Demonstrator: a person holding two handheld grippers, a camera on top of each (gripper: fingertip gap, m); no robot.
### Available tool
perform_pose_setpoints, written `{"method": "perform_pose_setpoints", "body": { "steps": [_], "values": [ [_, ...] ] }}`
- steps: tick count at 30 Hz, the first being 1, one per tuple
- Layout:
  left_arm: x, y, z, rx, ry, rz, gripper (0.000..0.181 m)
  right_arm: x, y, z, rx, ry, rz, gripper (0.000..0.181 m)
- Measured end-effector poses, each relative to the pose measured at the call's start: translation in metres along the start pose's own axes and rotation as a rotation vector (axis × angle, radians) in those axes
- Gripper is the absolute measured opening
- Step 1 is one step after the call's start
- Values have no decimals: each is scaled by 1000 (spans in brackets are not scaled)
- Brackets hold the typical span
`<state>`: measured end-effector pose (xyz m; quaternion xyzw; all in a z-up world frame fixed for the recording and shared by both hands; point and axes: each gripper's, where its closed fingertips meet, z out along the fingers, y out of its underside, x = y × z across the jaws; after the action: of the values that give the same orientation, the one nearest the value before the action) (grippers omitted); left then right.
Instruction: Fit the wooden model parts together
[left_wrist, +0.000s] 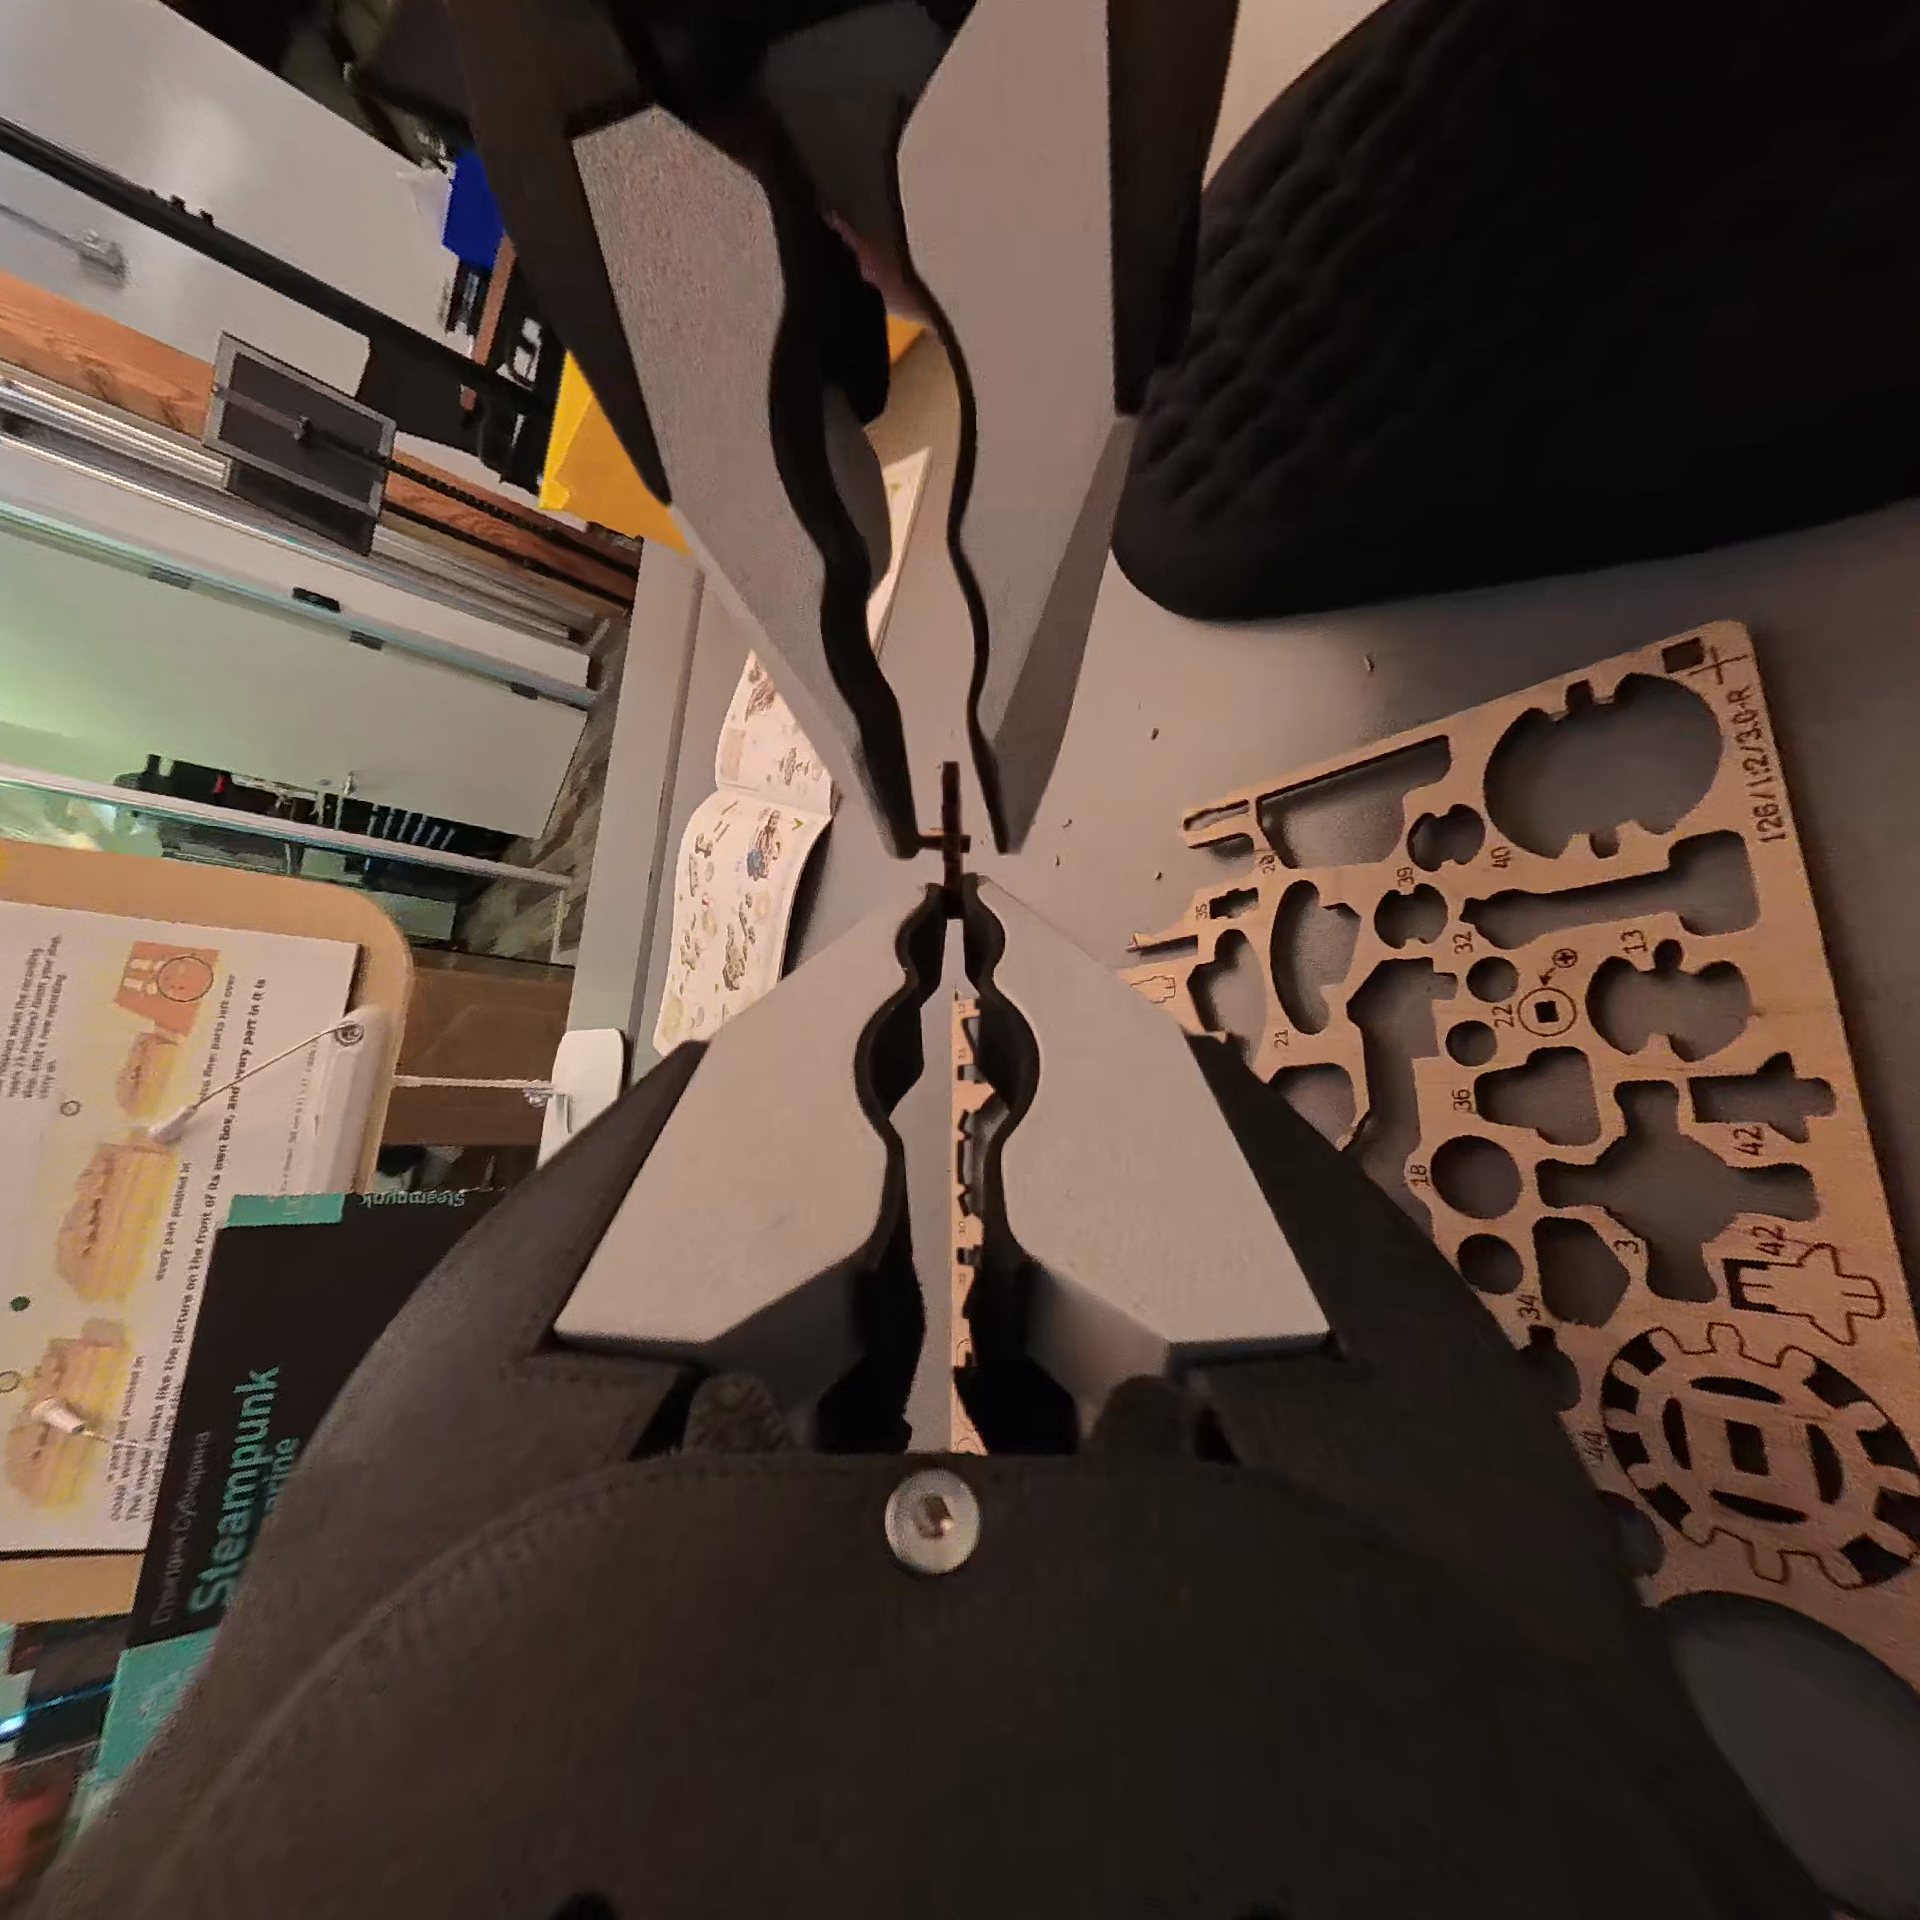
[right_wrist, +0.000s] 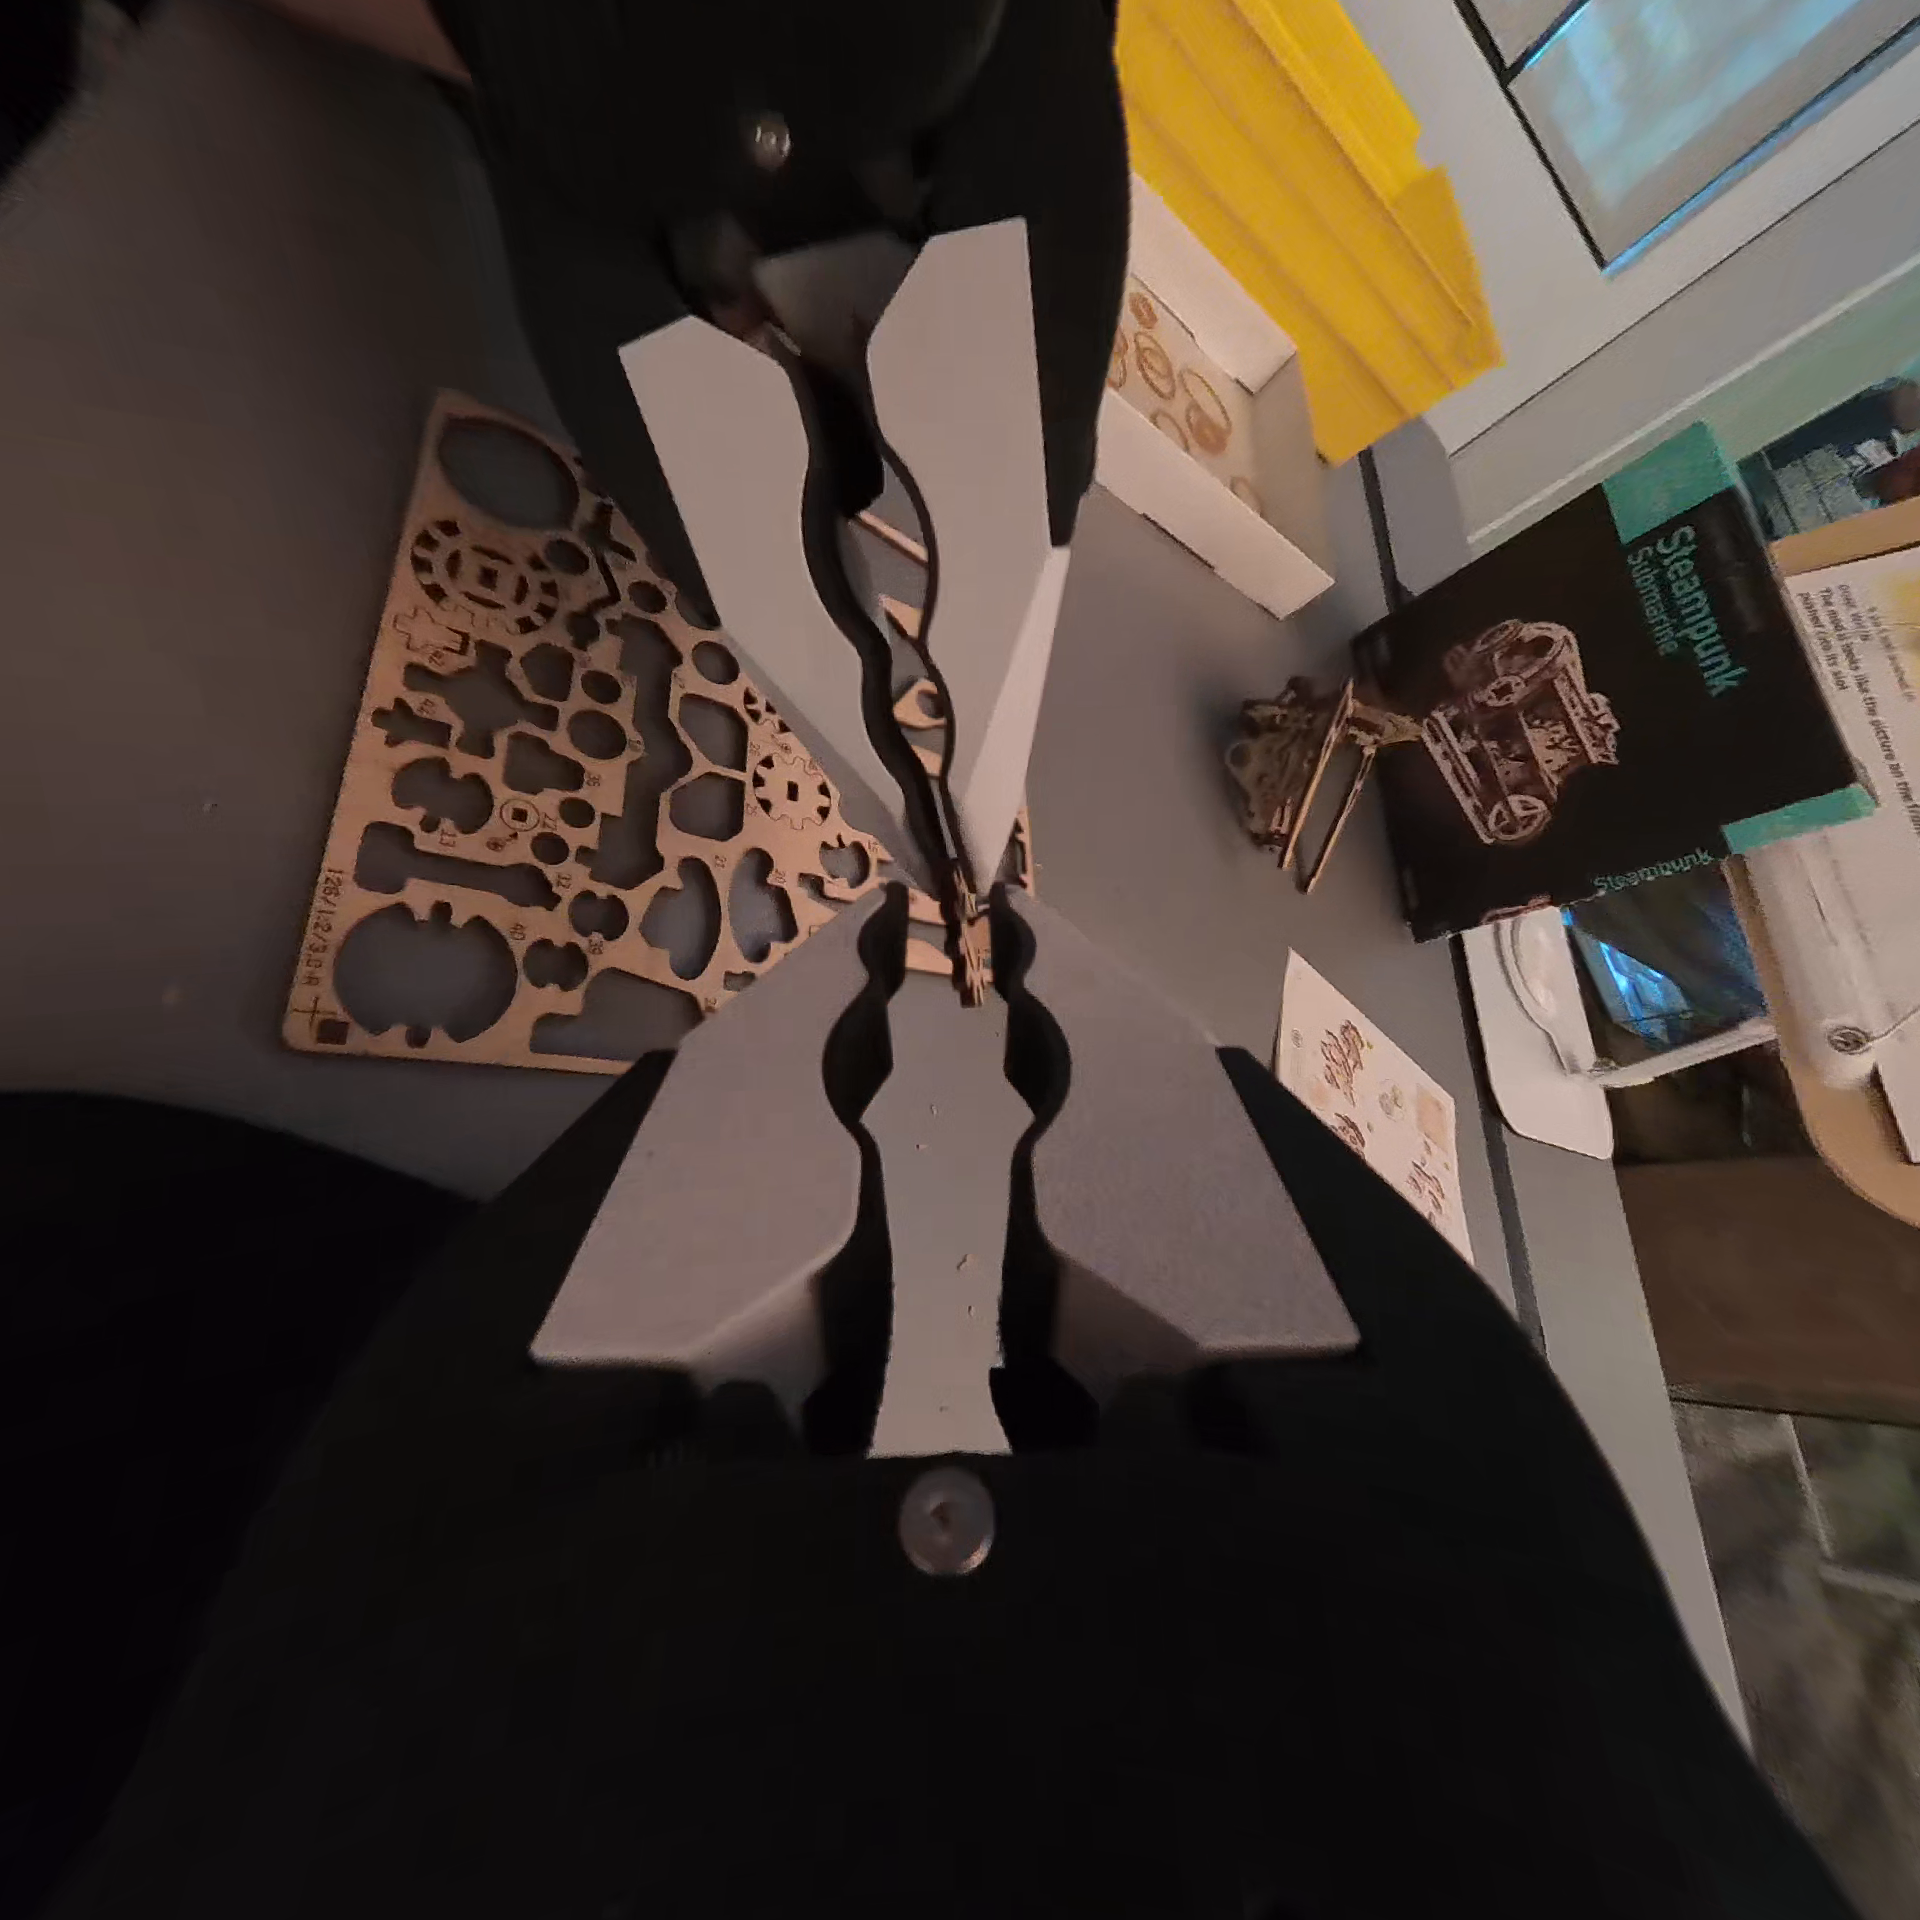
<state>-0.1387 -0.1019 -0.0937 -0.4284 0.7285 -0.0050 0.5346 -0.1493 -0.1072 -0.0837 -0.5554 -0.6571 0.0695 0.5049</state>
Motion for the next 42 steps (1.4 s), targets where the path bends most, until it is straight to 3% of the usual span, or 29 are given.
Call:
{"method": "perform_pose_setpoints", "body": {
  "steps": [7,12,16,20,23,26,34,42],
  "values": [
    [5,5,3,-41,23,-1,0,1,10,7,-79,21,-16,7],
    [-4,2,-1,23,7,-94,2,8,4,2,-6,43,23,5],
    [-15,-5,-13,164,117,-369,26,22,-20,-18,258,35,158,5],
    [-23,-32,-26,374,183,-523,22,26,-61,-54,657,-89,325,5],
    [-27,-47,-34,465,137,-489,12,26,-71,-62,778,-137,377,5],
    [-25,-55,-38,488,103,-425,0,19,-73,-58,794,-174,381,5],
    [-23,-40,-30,358,30,-295,0,15,-55,-48,632,-153,289,5],
    [-19,-41,-34,385,107,-356,9,8,-57,-48,655,-159,233,5]
  ]
}}
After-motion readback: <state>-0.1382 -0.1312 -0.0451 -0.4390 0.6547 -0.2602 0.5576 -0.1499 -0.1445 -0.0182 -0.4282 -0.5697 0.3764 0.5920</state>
